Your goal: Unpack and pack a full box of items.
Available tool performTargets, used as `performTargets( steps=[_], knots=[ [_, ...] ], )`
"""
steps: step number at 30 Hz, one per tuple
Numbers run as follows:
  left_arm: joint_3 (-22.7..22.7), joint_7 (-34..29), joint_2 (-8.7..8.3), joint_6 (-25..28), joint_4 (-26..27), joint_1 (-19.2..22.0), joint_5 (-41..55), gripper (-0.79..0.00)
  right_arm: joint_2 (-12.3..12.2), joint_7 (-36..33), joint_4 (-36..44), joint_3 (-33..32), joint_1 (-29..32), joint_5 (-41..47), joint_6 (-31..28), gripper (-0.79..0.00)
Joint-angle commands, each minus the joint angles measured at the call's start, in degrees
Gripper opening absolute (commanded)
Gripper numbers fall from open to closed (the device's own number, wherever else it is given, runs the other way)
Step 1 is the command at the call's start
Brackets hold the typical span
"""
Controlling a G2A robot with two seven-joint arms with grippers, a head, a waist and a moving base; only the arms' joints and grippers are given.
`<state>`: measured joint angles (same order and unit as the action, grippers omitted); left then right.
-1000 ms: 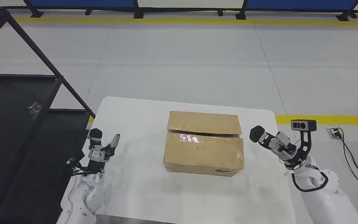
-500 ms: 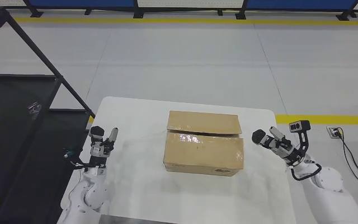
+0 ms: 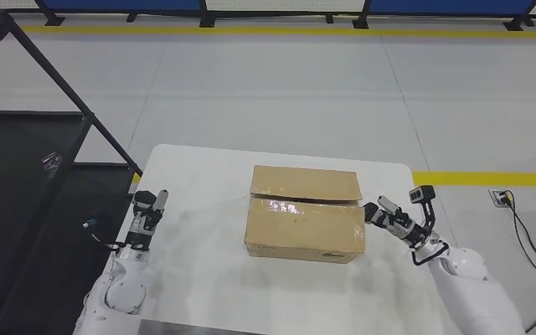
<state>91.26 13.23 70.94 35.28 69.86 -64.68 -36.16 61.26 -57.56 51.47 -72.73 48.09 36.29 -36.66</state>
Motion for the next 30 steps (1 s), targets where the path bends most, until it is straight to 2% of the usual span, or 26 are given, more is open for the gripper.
performTargets(
  steps=[1,16,26,30],
  knots=[
    [0.3,-0.6,-0.11,0.1,0.5,-0.4,-0.1,0.0,0.3,-0.1,-0.5,0.7,-0.5,-0.1,0.0,0.0],
    [0.3,-0.7,-0.2,0.3,0.8,-0.5,0.3,0.0,1.8,-0.3,-0.9,3.8,-1.9,-0.9,-0.7,0.0],
    [0.8,2.5,-0.11,-4.0,-0.7,0.5,-1.2,0.0,1.1,0.4,0.4,0.2,-0.4,-0.2,-3.3,0.0],
    [0.4,3.0,-0.02,-4.1,-1.3,0.8,-1.3,0.0,0.9,-0.8,2.5,-1.3,1.0,1.9,-4.1,0.0]
  ],
)
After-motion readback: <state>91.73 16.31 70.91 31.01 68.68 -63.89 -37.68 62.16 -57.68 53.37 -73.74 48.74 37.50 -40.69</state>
